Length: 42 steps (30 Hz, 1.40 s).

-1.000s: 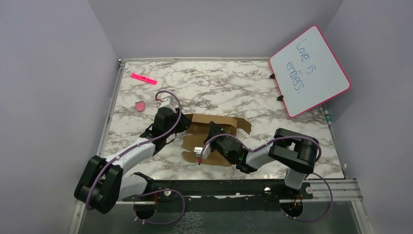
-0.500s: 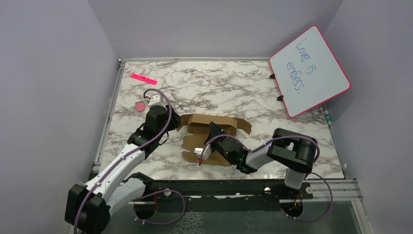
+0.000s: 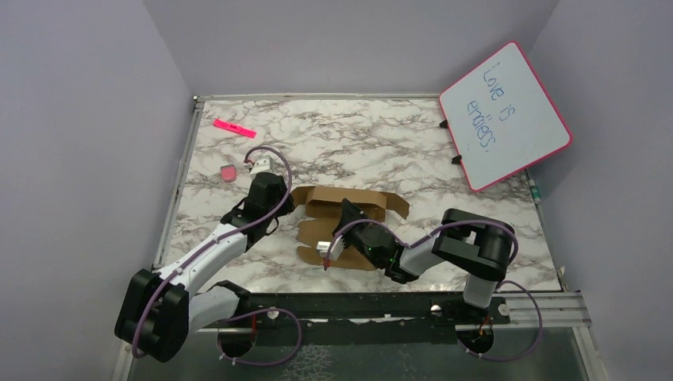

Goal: Fold the paper box

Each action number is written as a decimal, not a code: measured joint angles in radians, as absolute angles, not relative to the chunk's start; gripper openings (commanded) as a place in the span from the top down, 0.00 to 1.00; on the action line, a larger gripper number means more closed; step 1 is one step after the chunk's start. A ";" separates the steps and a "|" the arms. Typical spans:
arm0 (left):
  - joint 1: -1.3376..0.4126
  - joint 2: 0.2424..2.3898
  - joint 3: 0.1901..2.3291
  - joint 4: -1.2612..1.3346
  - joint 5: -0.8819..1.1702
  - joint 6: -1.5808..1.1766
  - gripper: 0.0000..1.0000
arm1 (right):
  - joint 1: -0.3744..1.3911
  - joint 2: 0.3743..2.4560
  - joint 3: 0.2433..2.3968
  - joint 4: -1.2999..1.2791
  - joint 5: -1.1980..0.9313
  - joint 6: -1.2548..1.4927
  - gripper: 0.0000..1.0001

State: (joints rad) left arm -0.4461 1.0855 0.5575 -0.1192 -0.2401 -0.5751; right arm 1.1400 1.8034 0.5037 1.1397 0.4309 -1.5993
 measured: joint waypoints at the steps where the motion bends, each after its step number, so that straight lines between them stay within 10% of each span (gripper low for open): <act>1: -0.446 1.092 0.556 -0.109 -0.240 -0.570 0.65 | 1.140 1.806 0.504 1.143 0.431 -1.599 0.99; 15: -0.448 1.065 0.482 0.030 -0.121 -0.527 0.93 | 1.140 1.835 0.504 1.192 0.432 -1.615 0.99; 42: -0.553 0.980 0.402 0.083 0.096 -0.718 0.91 | 1.140 1.936 0.519 1.322 0.459 -1.687 0.99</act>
